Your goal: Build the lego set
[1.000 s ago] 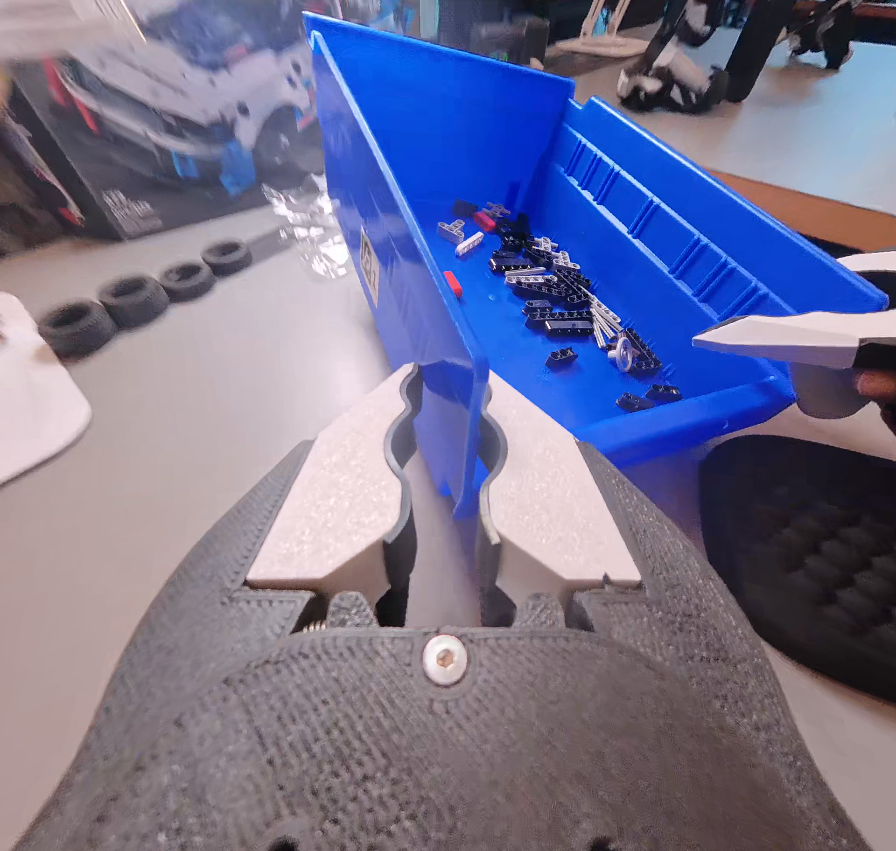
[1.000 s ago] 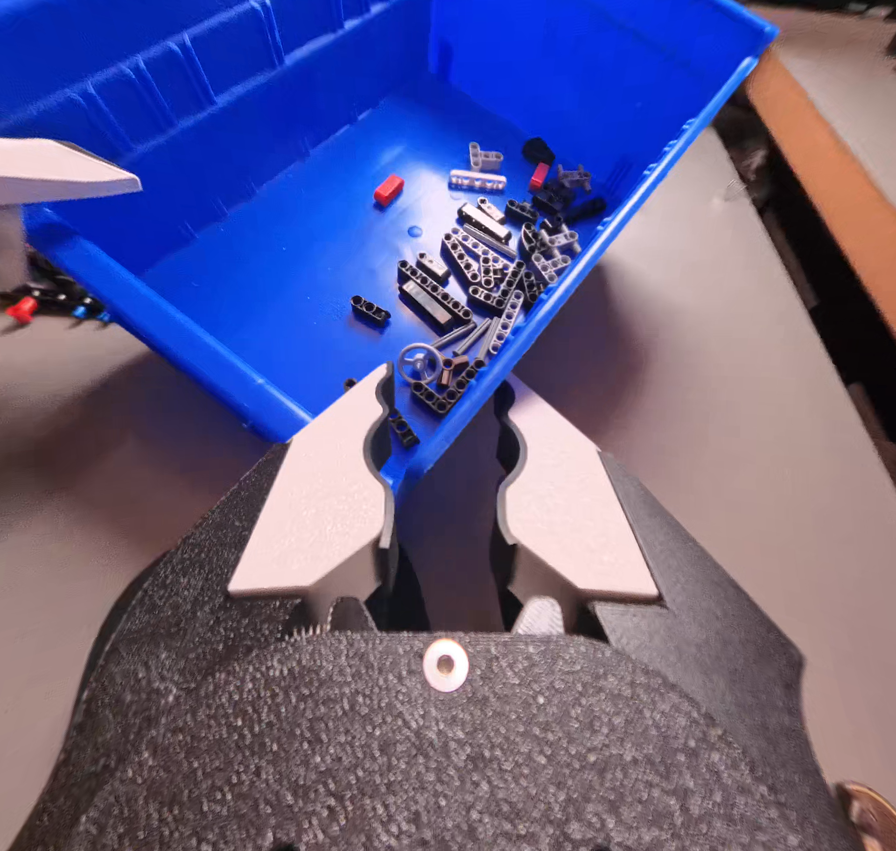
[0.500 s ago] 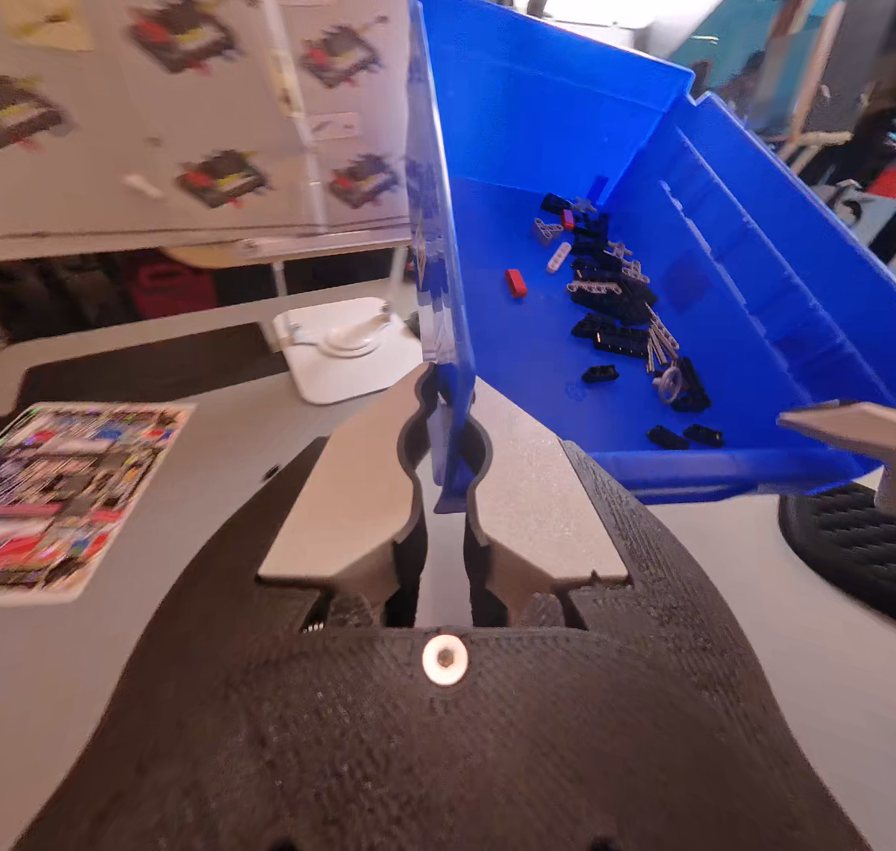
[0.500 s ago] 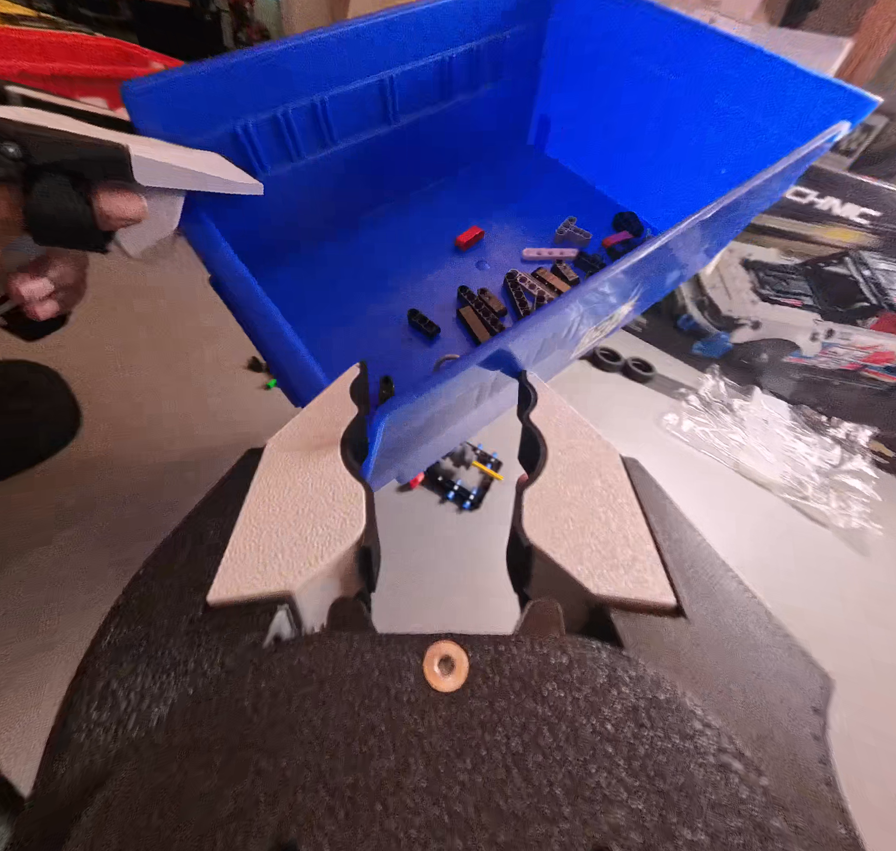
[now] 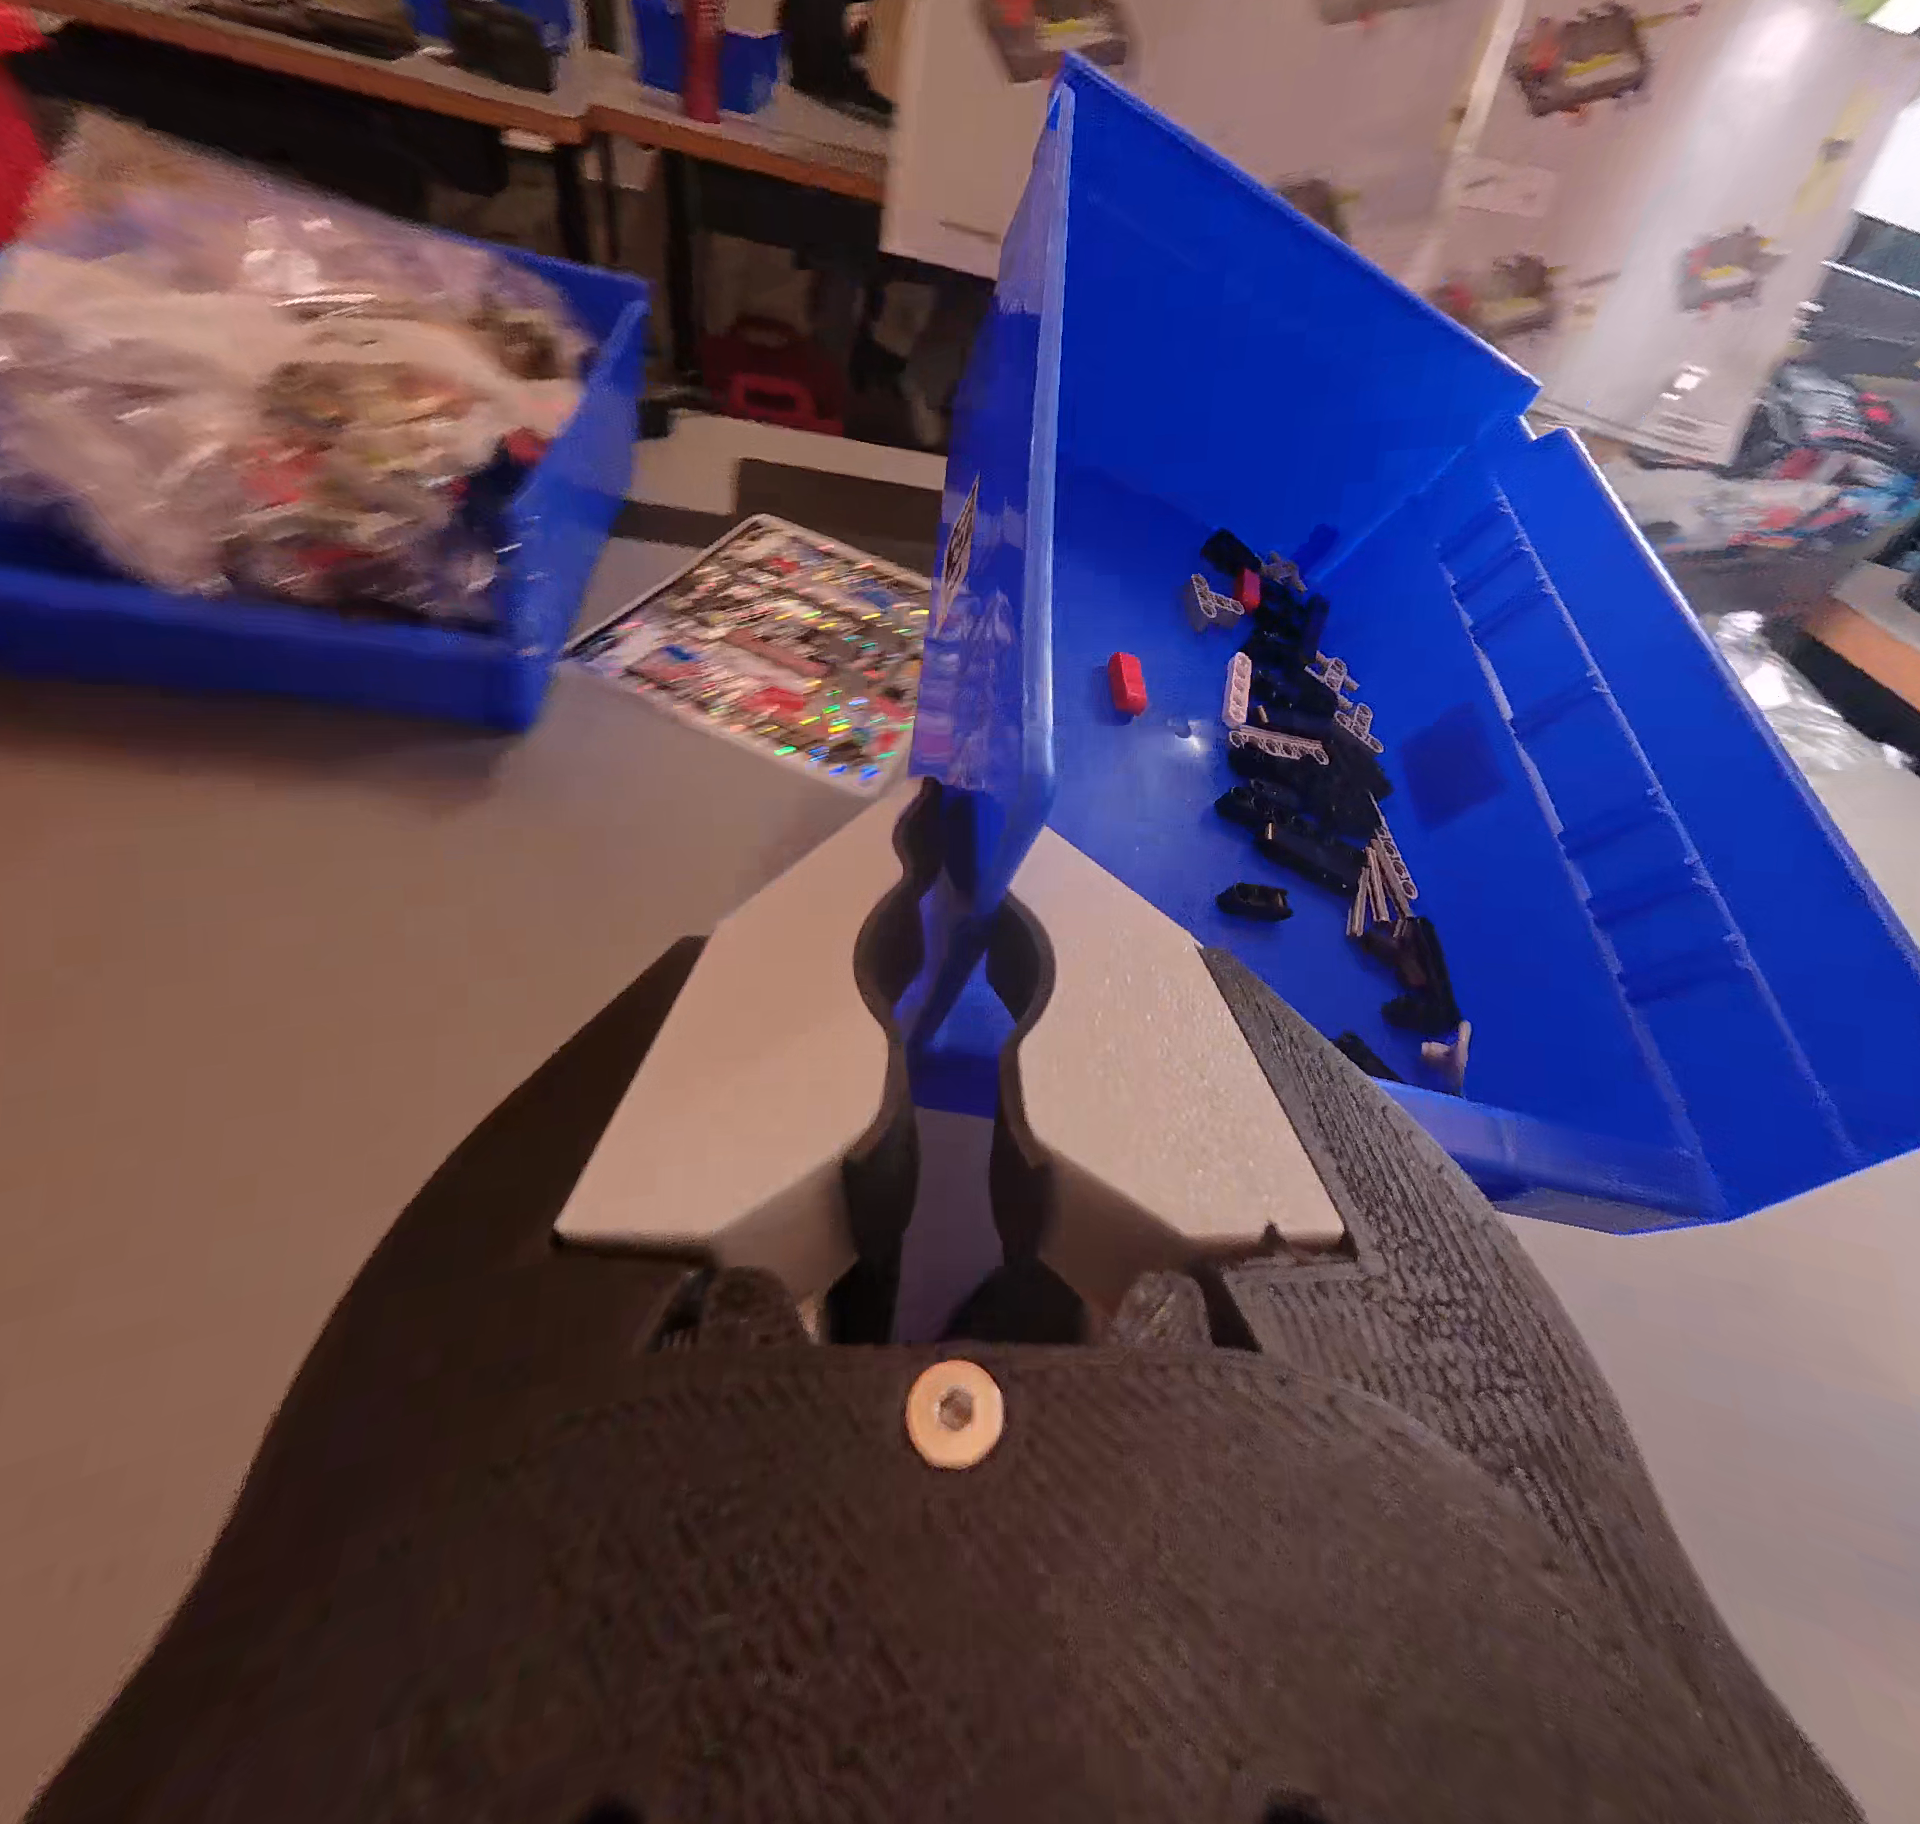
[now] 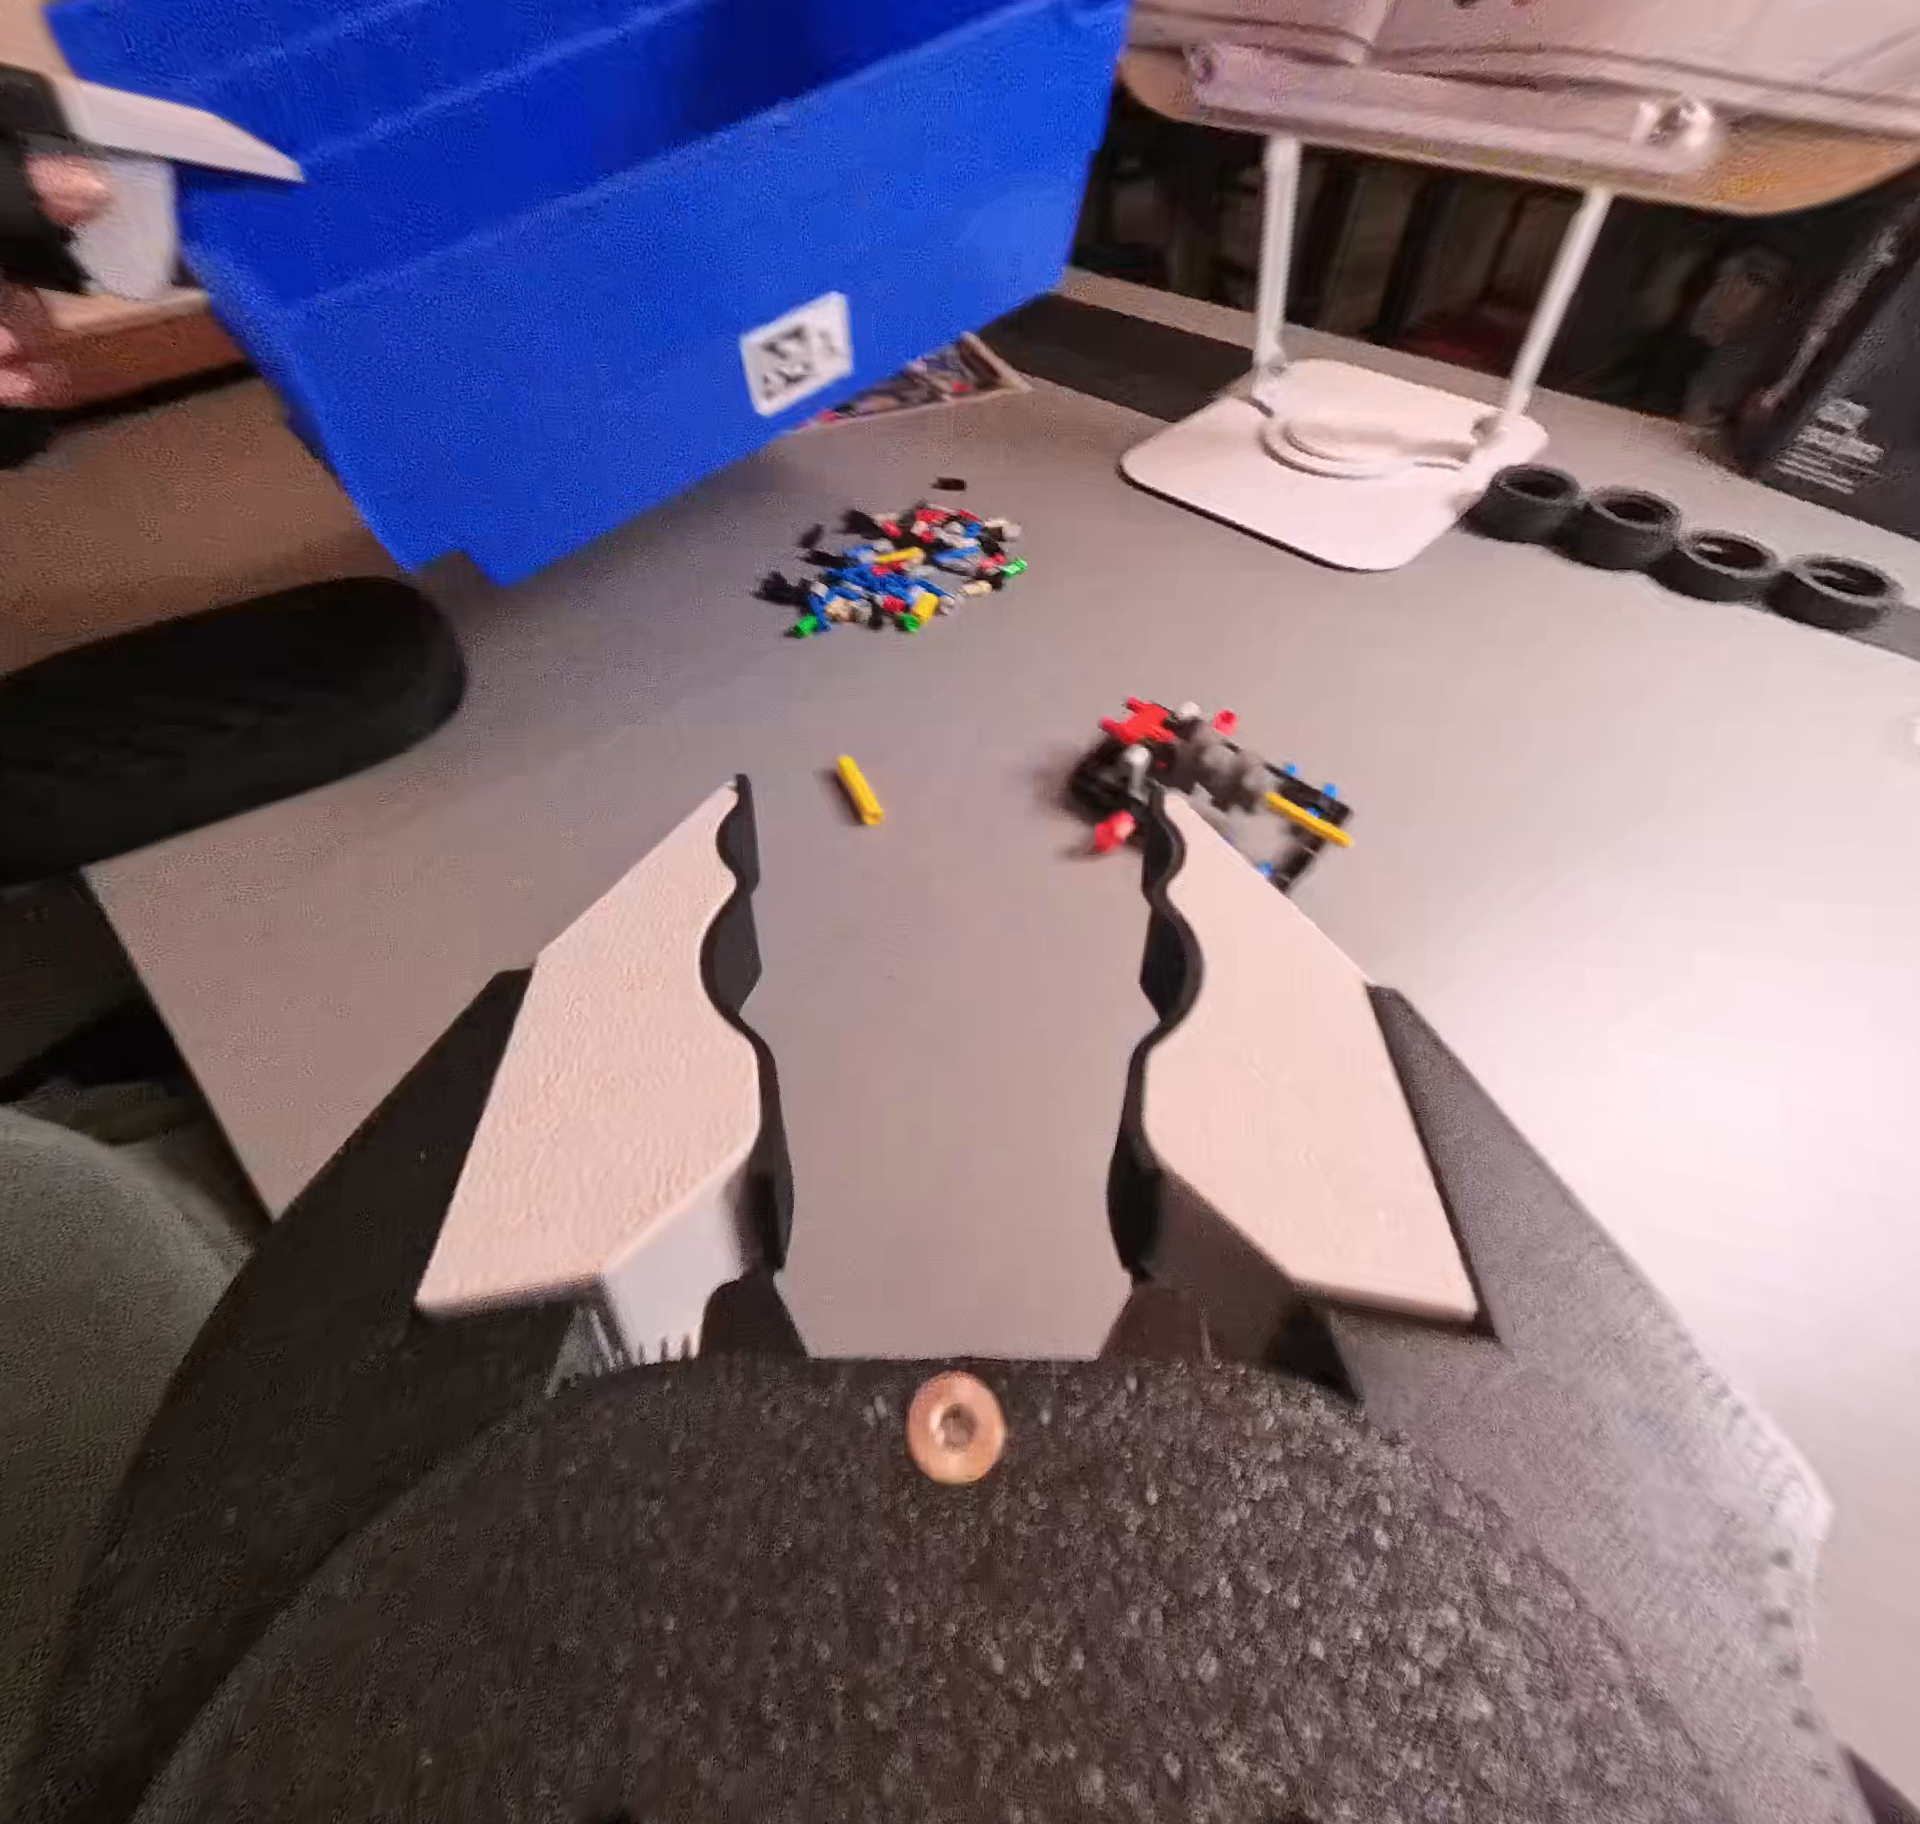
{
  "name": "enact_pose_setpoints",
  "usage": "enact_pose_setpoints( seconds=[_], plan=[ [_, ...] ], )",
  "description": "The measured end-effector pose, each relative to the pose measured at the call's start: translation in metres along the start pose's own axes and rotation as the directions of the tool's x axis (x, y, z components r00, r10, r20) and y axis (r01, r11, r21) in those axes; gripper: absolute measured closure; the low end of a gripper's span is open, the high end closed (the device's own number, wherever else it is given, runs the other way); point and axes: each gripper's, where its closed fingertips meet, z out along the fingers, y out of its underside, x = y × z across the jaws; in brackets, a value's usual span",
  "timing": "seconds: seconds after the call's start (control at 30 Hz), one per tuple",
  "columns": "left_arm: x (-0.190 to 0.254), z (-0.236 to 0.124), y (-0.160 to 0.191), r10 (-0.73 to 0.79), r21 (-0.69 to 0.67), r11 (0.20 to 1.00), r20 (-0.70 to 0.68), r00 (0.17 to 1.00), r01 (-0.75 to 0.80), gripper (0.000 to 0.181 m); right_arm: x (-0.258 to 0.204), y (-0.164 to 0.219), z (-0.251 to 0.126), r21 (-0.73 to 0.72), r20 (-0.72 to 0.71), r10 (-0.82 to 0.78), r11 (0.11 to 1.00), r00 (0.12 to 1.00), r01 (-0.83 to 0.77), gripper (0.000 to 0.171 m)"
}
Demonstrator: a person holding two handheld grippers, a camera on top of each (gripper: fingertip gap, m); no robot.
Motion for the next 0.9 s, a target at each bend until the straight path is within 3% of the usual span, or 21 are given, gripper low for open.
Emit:
enact_pose_setpoints(
  seconds=[0.17,0.23,0.47,0.6,0.73,0.8,0.9],
  plan=[
    [-0.095,-0.047,0.009,-0.081,-0.038,0.995,0.154,0.985,0.088,0.178,0.079,0.025,-0.044,-0.019,-0.182,0.095,0.995,0.979,-0.1,0.102],
    [-0.112,-0.059,0.018,-0.128,-0.072,0.988,0.127,0.984,0.138,0.178,0.095,0.025,-0.052,-0.013,-0.214,0.107,0.994,0.971,-0.113,0.102],
    [-0.142,-0.099,0.025,-0.184,-0.156,0.967,0.12,0.976,0.201,0.177,0.109,0.014,-0.049,-0.019,-0.221,0.073,0.997,0.973,-0.079,0.103],
    [-0.182,-0.137,0.037,-0.144,-0.209,0.956,0.275,0.95,0.206,0.176,0.116,0.013,-0.042,-0.031,-0.211,0.058,0.997,0.976,-0.066,0.104],
    [-0.218,-0.159,0.048,-0.195,-0.134,0.952,0.429,0.882,0.276,0.176,0.121,0.01,-0.036,-0.021,-0.202,0.07,0.997,0.977,-0.076,0.105],
    [-0.226,-0.164,0.064,-0.145,-0.195,0.942,0.501,0.853,0.275,0.178,0.121,0.01,-0.033,-0.026,-0.196,0.067,0.997,0.978,-0.073,0.105],
    [-0.204,-0.155,0.088,-0.029,-0.408,0.882,0.45,0.893,0.234,0.177,0.122,0.01,-0.03,-0.04,-0.199,0.054,0.997,0.979,-0.063,0.105]
  ],
)
